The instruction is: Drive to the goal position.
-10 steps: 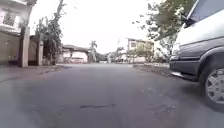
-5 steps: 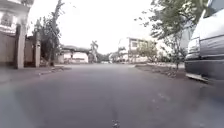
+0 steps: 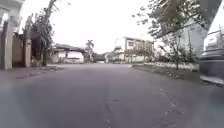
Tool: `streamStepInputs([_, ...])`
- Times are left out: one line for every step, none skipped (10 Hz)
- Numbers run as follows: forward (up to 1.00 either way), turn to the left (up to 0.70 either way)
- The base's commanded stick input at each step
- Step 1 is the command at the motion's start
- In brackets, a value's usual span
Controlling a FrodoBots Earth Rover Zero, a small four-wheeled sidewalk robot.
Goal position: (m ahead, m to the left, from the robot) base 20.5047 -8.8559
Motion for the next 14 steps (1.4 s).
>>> streamStepInputs([1.0, 0.0])
streamStepInputs([1.0, 0.0])
streamStepInputs([1.0, 0.0])
streamStepInputs([1.0, 0.0])
streamStepInputs([1.0, 0.0])
streamStepInputs([1.0, 0.0])
streamStepInputs([1.0, 0.0])
streamStepInputs([1.0, -0.36])
streamStepInputs([1.0, -0.4])
streamStepInputs([1.0, -0.4])
streamStepInputs([1.0, -0.21])
streamStepInputs([1.0, -0.04])
streamStepInputs([1.0, 0.0])
streamStepInputs([1.0, 0.0])
